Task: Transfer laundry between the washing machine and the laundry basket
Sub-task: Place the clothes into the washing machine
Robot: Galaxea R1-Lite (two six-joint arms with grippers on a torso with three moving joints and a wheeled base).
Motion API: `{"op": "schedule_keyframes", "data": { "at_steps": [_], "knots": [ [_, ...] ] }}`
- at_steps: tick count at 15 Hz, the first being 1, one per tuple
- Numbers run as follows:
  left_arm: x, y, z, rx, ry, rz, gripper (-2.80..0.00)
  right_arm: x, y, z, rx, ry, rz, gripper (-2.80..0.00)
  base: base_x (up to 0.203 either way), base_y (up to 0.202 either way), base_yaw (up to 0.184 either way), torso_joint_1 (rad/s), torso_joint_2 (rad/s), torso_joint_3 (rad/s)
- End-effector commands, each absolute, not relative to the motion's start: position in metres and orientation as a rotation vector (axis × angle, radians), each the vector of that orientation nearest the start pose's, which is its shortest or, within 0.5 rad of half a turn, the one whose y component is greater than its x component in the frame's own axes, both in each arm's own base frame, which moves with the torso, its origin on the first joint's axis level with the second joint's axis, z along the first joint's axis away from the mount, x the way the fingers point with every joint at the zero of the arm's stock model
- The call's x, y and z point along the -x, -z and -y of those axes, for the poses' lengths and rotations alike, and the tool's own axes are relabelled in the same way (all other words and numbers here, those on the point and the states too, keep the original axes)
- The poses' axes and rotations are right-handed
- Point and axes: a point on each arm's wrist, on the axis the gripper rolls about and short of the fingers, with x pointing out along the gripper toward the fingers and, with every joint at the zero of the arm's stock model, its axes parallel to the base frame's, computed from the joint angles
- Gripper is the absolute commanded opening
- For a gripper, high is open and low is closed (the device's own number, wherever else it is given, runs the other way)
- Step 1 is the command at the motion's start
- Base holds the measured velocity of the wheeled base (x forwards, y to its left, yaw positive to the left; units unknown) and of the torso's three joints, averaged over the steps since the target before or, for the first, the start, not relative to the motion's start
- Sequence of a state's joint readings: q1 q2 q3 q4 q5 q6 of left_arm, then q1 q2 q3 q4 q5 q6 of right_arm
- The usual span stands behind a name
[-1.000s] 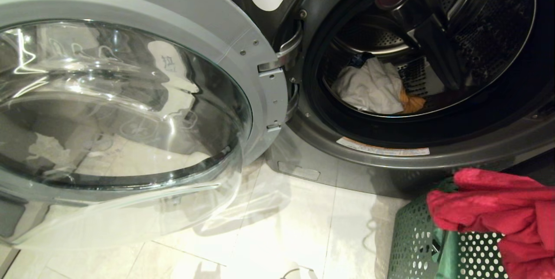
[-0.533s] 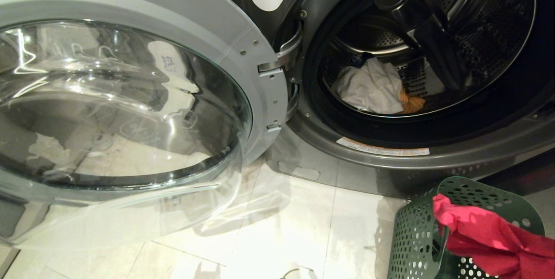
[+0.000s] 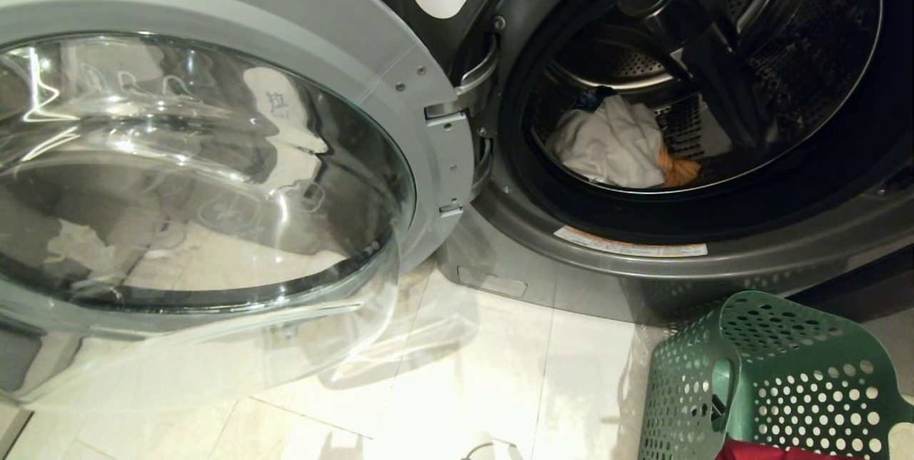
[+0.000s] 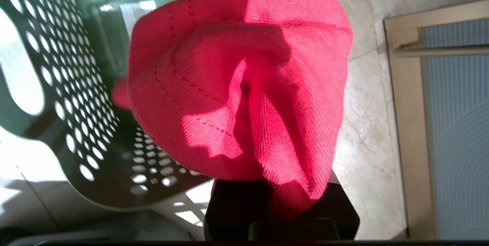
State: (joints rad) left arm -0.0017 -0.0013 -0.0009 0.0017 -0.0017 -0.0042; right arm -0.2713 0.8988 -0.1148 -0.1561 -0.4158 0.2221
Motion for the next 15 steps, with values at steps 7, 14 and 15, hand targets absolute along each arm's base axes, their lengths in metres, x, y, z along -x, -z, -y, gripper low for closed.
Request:
{"op": "schedule_keyframes", "data": {
  "at_steps": [7,14,15],
  "knots": [
    [0.023,-0.075,0.000,0.005,0.003,-0.001,-2.80,-0.136,-0.147,0.047,-0.154,0.718,-0.463,-2.80,0.000,0.000,0.000,0.000,0.00,0.000],
    [0.023,-0.076,0.000,0.005,0.003,0.000,-2.80,-0.171,-0.145,0.057,-0.163,0.729,-0.438,0.00,0.000,0.000,0.000,0.000,0.00,0.000],
    [0.023,-0.076,0.000,0.005,0.003,0.000,-2.80,-0.175,-0.149,0.058,-0.164,0.729,-0.417,0.00,0.000,0.000,0.000,0.000,0.00,0.000]
  ]
}}
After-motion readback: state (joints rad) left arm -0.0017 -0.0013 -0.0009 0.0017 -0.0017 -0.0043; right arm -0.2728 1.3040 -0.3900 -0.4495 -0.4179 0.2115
